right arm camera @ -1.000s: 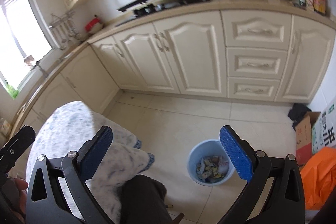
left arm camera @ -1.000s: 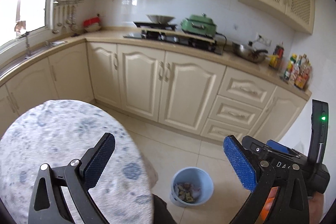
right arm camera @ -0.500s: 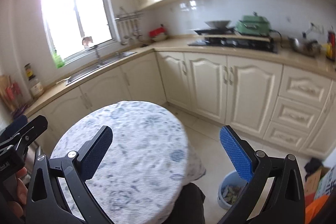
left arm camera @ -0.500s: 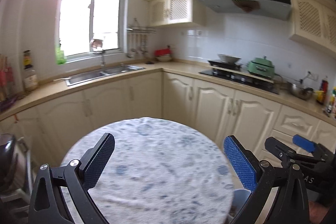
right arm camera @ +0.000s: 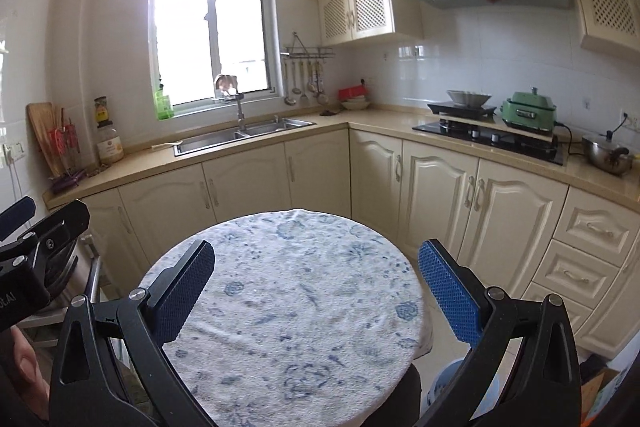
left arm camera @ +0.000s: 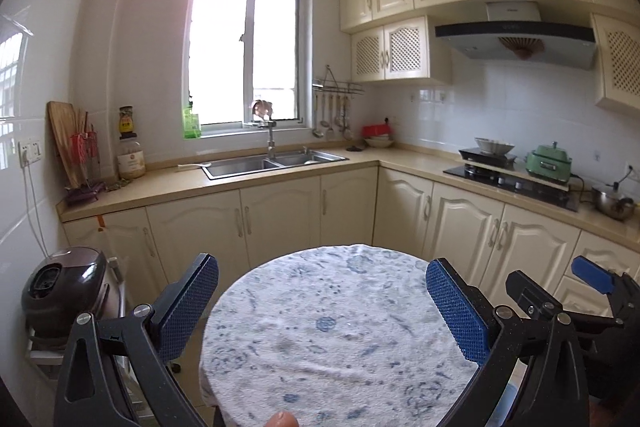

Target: Collect trash

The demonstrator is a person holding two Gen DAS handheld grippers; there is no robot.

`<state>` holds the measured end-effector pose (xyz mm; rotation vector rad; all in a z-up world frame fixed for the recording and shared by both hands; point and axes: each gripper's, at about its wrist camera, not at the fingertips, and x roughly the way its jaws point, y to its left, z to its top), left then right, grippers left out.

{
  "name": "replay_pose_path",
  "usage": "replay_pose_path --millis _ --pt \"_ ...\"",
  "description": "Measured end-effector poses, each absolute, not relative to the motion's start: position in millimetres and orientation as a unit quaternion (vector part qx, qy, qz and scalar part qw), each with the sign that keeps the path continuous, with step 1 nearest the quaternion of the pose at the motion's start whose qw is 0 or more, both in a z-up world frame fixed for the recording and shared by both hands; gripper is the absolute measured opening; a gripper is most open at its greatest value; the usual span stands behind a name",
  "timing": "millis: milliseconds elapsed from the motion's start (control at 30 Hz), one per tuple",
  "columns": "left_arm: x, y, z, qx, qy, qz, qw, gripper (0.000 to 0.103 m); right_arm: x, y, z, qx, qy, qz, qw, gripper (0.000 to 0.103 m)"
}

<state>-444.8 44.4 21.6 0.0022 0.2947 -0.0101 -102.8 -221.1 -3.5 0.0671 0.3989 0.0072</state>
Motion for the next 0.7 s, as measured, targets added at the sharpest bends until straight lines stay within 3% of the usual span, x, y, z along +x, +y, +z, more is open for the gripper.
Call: replay_pose_path --millis 700 --pt "-421.3 37.7 26.5 -0.005 0.145 0.001 0.989 0.102 -119.7 -211.3 8.0 0.024 0.181 0.022 0.983 0.103"
